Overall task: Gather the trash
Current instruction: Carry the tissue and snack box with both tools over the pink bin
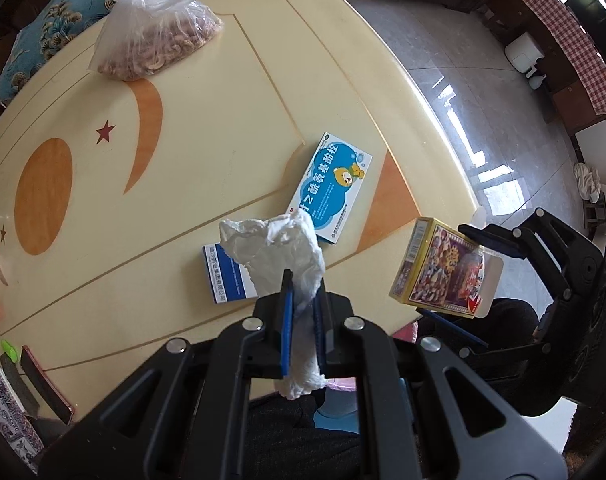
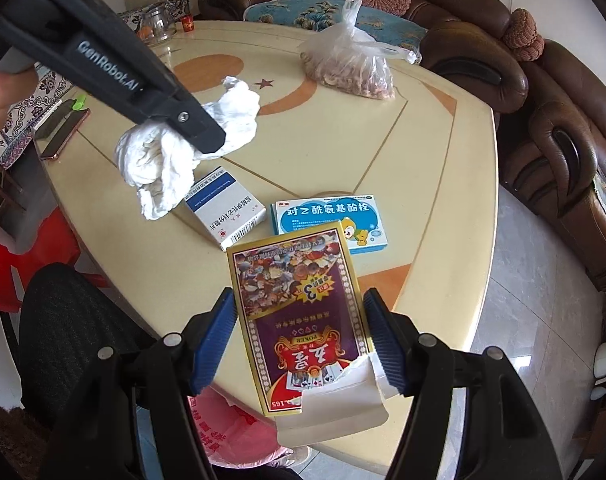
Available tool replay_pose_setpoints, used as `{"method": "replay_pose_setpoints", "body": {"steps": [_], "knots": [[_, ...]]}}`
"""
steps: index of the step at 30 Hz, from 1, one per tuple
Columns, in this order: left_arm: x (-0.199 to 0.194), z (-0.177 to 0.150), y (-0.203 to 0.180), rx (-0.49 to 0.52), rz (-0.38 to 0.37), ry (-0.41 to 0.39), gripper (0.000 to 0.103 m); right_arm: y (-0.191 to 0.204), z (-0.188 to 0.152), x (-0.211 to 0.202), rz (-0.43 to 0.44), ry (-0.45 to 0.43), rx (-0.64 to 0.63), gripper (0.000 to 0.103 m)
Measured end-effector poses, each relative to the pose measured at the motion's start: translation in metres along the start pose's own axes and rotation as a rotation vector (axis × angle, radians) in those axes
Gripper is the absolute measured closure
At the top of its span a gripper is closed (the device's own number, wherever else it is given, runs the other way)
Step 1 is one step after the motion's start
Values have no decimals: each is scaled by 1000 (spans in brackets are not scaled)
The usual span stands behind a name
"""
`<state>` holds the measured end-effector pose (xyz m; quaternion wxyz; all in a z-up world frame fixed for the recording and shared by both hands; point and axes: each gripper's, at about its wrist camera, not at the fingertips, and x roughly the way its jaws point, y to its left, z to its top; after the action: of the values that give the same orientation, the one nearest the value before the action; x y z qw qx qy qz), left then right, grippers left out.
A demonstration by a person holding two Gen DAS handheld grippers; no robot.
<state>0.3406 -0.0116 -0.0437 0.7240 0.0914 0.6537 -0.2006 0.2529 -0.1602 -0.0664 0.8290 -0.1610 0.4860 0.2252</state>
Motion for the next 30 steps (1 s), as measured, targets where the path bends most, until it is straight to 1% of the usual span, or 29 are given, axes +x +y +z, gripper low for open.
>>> {"method": "replay_pose_setpoints", "body": {"steps": [3,8,17,22,24,30], "knots": [[-12,-19,-3,3,17,-25,93,7,-6,-15,-10,-13,5,40],[-21,-54,-14,19,37,-55,93,20,-17,-42,-26,-35,26,40],[-36,-108,-42,63,40,-102,93,47,-41,-77,-43,-71,37,40],[-34,-137,-57,90,43,-119,93,62,-59,-84,-50,-72,43,40],[-30,-148,-62,101,47,-129,93,65,-66,-84,-41,-68,54,40],[-9,-179,-77,122,27,-135,93,77,-91,-81,-35,-57,80,40]]}}
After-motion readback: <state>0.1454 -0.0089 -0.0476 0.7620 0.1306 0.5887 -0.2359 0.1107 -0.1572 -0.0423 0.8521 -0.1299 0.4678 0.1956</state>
